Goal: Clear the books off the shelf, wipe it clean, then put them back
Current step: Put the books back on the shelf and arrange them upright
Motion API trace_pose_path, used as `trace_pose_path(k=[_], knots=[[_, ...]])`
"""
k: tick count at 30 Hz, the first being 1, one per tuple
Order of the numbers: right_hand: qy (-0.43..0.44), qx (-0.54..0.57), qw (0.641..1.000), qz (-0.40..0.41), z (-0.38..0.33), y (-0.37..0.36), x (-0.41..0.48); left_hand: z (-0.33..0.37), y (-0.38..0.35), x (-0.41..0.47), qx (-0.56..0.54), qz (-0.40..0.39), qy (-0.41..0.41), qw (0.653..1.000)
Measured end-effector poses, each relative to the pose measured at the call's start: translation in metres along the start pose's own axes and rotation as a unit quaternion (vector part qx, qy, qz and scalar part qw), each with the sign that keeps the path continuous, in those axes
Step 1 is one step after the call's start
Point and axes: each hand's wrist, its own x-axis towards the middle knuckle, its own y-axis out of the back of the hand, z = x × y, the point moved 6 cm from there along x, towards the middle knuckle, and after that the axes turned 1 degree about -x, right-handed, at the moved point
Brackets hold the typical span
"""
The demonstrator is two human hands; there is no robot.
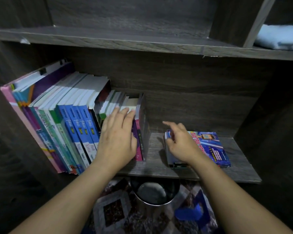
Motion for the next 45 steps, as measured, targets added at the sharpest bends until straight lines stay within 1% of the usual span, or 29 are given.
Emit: trace_pose_path(k=[2,3,5,6,8,11,14,17,20,23,25,28,32,35,37,40,42,45], knots=[[-0.046,-0.047,0.998,-0.003,0.020,0.008,-0.008,0.018,-0.004,-0.002,0.004,0.001,-0.037,0.999],[-0.074,-0.092,0.993,-0.015,0.033,0.012,-0.013,0.030,-0.010,-0.004,0.005,-0.005,-0.060,0.998],[-0.125,-0.190,0.973,-0.043,0.054,0.018,-0.021,0.049,-0.025,-0.008,0.011,-0.034,-0.096,0.995],[-0.145,-0.223,0.963,-0.047,0.062,0.022,-0.026,0.059,-0.036,-0.010,0.015,-0.054,-0.108,0.993],[-0.174,-0.255,0.950,-0.036,0.075,0.032,-0.034,0.076,-0.057,-0.015,0.024,-0.098,-0.128,0.987],[-0.194,-0.292,0.936,-0.019,0.087,0.041,-0.043,0.094,-0.085,-0.021,0.024,-0.176,-0.153,0.972],[-0.211,-0.298,0.931,-0.012,0.102,0.047,-0.050,0.101,-0.111,-0.025,0.032,-0.241,-0.152,0.958],[-0.193,-0.272,0.940,-0.069,0.118,0.043,-0.054,0.104,-0.129,-0.030,0.045,-0.290,-0.131,0.947],[-0.134,-0.235,0.955,-0.123,0.120,0.034,-0.057,0.101,-0.139,-0.037,0.055,-0.334,-0.107,0.935],[-0.085,-0.234,0.955,-0.162,0.116,0.015,-0.058,0.099,-0.146,-0.039,0.053,-0.352,-0.106,0.928],[-0.066,-0.252,0.948,-0.180,0.113,-0.002,-0.058,0.097,-0.145,-0.038,0.055,-0.347,-0.108,0.930],[-0.083,-0.277,0.940,-0.181,0.113,-0.015,-0.056,0.094,-0.135,-0.031,0.075,-0.301,-0.113,0.944],[-0.105,-0.284,0.937,-0.177,0.106,-0.017,-0.057,0.091,-0.104,-0.016,0.072,-0.200,-0.107,0.971],[-0.114,-0.306,0.928,-0.179,0.090,-0.017,-0.060,0.085,-0.079,-0.005,0.070,-0.127,-0.104,0.984],[-0.099,-0.323,0.928,-0.156,0.075,-0.011,-0.058,0.080,-0.061,0.001,0.068,-0.084,-0.097,0.989],[-0.076,-0.303,0.946,-0.088,0.056,0.006,-0.054,0.065,-0.038,0.009,0.078,-0.035,-0.066,0.994],[-0.075,-0.284,0.955,-0.041,0.045,0.017,-0.049,0.047,-0.025,0.012,0.096,-0.019,-0.018,0.995],[-0.056,-0.256,0.965,0.025,0.027,0.023,-0.039,0.017,-0.012,0.015,0.114,-0.023,0.071,0.991]])
